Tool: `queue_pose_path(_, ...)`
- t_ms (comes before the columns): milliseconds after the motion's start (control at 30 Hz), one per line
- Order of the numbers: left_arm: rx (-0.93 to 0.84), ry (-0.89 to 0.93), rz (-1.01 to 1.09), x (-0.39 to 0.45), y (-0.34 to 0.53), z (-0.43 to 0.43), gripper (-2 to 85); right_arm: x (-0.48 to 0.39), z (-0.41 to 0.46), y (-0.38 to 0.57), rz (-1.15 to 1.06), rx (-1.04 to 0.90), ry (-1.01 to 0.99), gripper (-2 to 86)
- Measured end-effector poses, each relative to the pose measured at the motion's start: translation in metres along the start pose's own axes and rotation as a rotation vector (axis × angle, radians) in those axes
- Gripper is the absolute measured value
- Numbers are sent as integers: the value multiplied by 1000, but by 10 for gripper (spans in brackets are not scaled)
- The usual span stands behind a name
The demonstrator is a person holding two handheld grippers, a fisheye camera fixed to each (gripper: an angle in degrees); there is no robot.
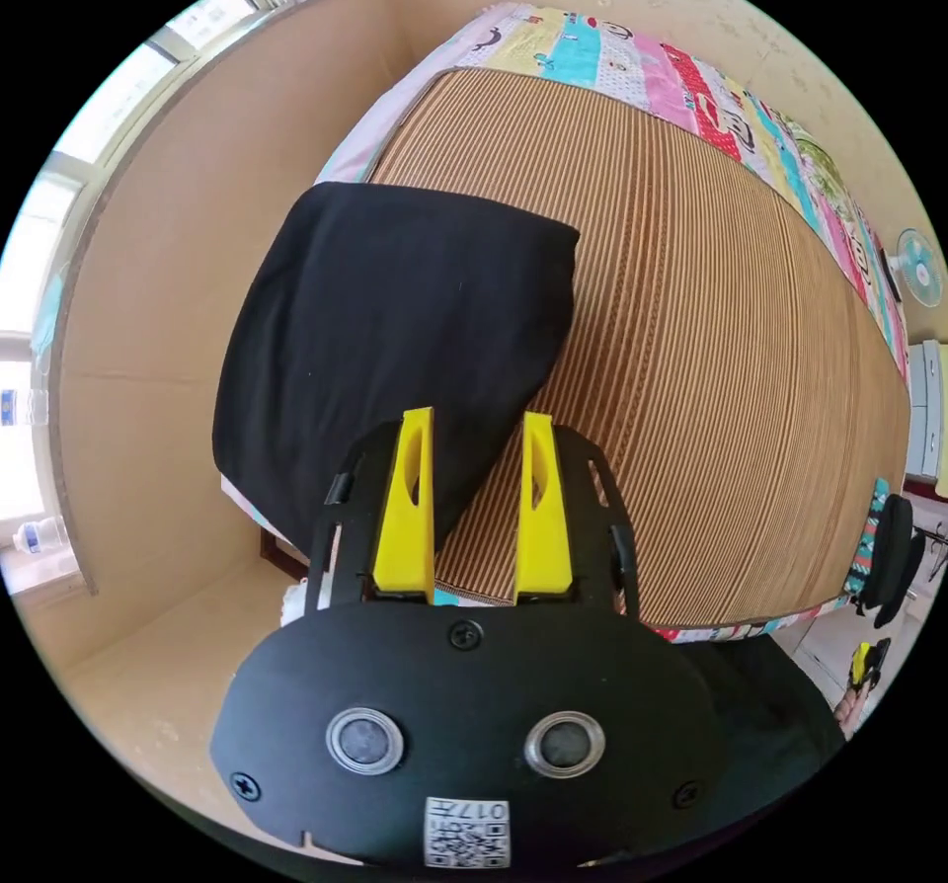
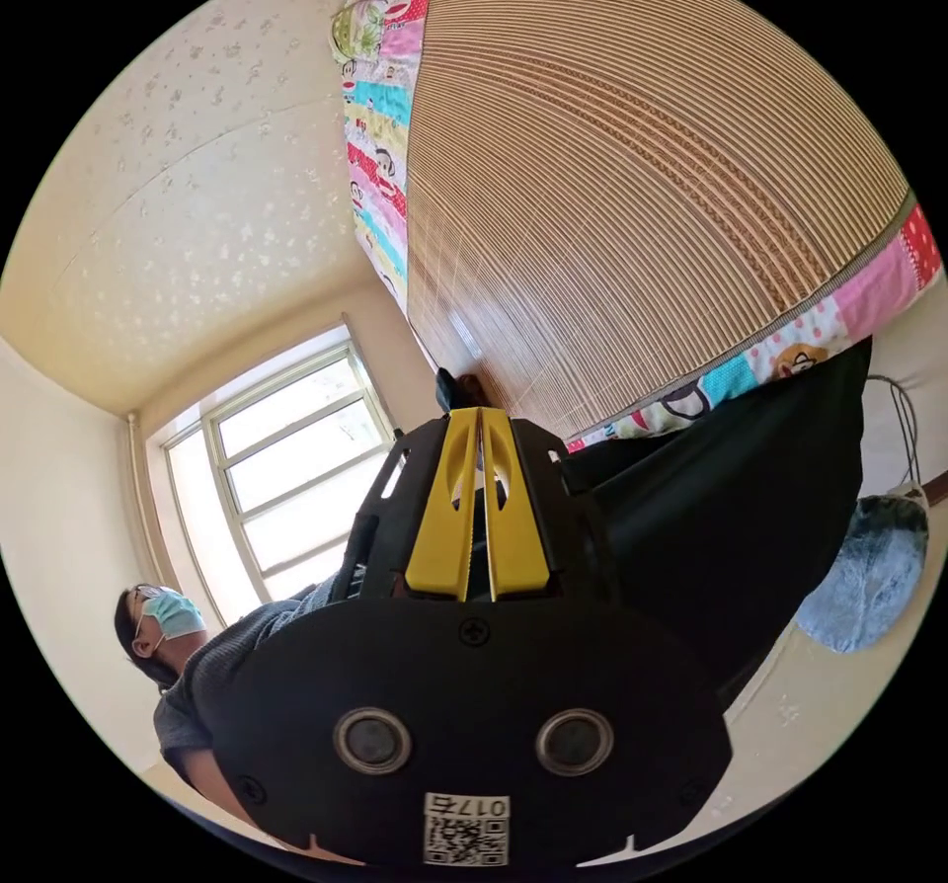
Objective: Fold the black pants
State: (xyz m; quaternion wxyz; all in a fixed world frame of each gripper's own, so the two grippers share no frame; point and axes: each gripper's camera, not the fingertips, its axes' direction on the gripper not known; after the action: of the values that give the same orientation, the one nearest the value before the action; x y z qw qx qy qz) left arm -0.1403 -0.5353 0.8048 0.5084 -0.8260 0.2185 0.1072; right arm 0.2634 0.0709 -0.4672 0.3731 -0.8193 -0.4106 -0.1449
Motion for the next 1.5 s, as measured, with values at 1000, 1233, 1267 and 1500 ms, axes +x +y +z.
queue_pose_path(1000,582,1320,100,-182,272,-150,-10,10,-26,-53,-157,-198,-190,6)
queue_pose_path(1233,803,1402,484,-79,363,-248,-10,41,-41,-57,-205,-361,-248,48)
queue_pose_path(1267,839,1453,549,-60,379,-258,-10,51,-40,-57,-189,-393,-282,74)
queue_pose_path(1500,944,1718,978,71,473,-295,-8,95,-27,-53,-169,-551,-802,231)
